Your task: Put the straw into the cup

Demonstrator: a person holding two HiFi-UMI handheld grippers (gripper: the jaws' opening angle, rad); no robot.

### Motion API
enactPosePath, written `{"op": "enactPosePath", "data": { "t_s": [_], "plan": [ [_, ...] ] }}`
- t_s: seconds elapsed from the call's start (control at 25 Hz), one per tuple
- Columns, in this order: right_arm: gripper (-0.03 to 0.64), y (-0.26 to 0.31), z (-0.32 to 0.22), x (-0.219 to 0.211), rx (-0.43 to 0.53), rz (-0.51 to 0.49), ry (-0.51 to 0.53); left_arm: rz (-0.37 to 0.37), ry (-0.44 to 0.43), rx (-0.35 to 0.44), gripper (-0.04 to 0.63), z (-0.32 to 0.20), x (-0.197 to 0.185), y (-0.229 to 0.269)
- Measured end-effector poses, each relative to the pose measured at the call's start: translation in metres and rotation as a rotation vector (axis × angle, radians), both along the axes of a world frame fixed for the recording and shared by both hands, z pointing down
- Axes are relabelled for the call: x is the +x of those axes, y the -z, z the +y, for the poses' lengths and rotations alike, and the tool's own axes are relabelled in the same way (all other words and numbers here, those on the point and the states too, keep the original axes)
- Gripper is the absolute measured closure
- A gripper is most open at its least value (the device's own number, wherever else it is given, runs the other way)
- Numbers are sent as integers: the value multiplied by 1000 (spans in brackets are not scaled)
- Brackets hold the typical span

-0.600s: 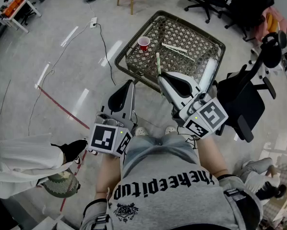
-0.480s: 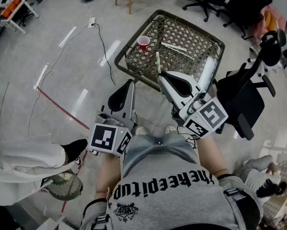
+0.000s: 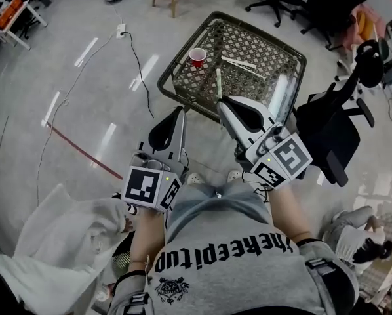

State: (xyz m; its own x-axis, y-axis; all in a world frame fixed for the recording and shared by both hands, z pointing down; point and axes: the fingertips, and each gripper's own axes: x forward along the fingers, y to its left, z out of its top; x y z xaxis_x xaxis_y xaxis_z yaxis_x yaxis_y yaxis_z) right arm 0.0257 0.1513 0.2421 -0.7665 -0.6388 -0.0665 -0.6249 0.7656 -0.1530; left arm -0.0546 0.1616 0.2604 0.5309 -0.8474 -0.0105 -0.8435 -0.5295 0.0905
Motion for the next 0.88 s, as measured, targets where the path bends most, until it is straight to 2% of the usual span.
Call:
{"op": "enactPosePath", "data": {
  "t_s": [0.24,0.56,0.88],
  "plan": [
    [569,0,-3,-2,-12,-29,-58,10,-33,9,563,-2,-8,-4],
    [569,-5,-11,-1,-12,9,-101,34,-65,1,563,-12,-8,-10],
    [571,2,-41,-4,-2,-1,-99,34,-26,-2,563,-36,-20,-4]
  ]
}}
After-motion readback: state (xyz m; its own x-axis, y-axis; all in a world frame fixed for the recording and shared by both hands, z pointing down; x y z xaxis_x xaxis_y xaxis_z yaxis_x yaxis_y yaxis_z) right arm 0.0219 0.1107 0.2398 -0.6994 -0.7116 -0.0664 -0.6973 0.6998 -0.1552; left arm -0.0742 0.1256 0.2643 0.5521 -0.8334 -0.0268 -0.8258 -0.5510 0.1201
